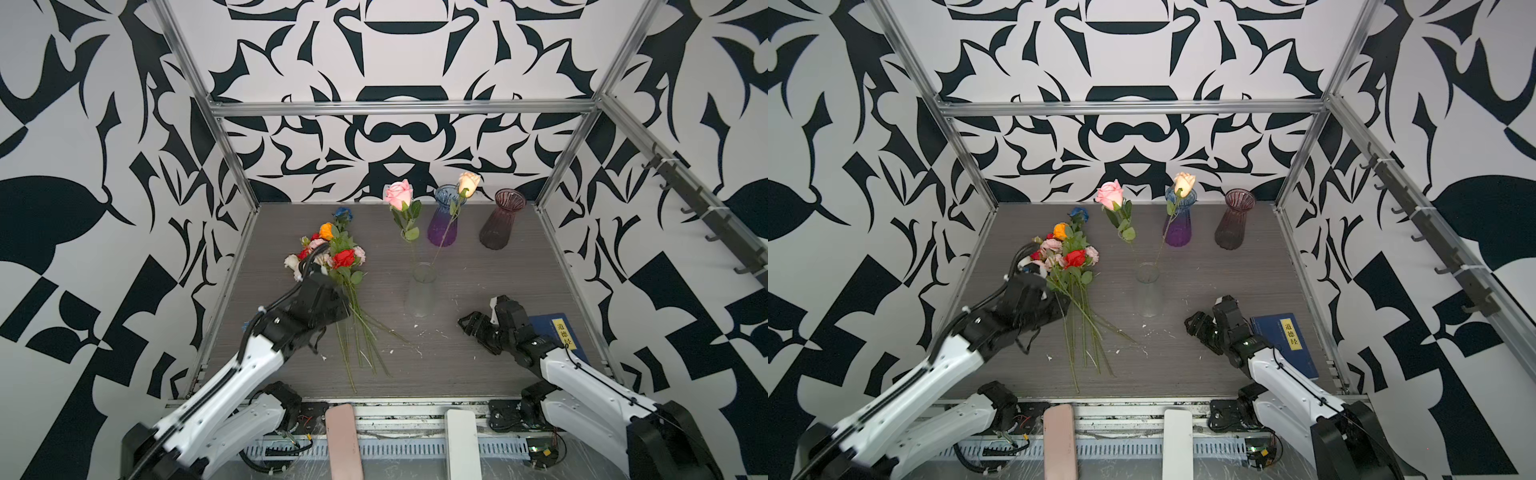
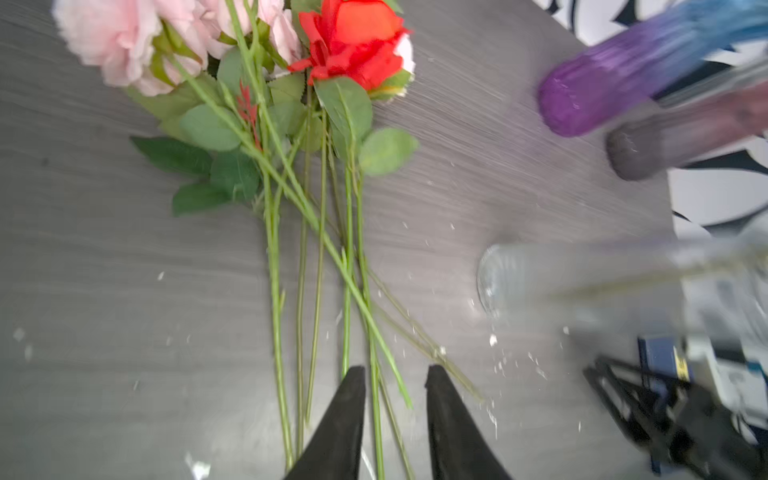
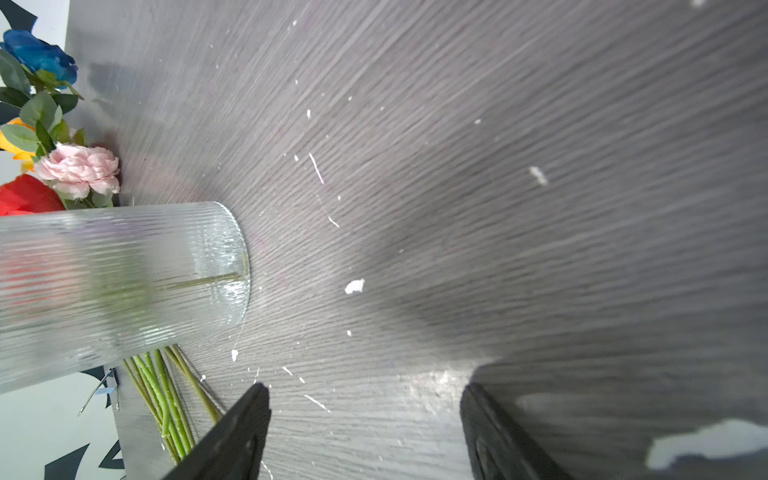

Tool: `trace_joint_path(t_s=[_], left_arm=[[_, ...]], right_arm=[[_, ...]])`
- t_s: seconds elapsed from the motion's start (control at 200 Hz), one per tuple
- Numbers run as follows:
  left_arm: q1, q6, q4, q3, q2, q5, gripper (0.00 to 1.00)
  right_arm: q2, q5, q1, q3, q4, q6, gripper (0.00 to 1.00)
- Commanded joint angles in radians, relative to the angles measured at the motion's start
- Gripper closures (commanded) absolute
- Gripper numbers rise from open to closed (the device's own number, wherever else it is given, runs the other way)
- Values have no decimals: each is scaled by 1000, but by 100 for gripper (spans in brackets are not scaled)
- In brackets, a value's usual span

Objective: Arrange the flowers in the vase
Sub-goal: 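Move the left gripper back to the remaining roses, then position the left gripper at the red rose stem below its head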

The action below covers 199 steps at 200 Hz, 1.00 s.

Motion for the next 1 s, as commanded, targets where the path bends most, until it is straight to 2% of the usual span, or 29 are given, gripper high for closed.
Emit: trace_joint_path(t_s=[0.0,0.125,0.25,0.39,0.72,0.99], left_arm=[[152,113,131,30,155,218,72],[274,134,193,112,367,323,79],[282,173,175,222,519,346,79],[281,184,179,267,615,365,79],[282,177,189,220,638,325,81],[279,233,118,221,589,250,68]], right_arm=[[-21,24,2,-5,-7,-12,24],[-49,28,1,-7,-15,-14,24],[-89,34,-7,-11,-25,-17,23],[-97,28,-17,-13,-29,-24,23],[-102,18,-19,-19,-26,-25,23],[-97,14,-21,-21,-20,-23,23]])
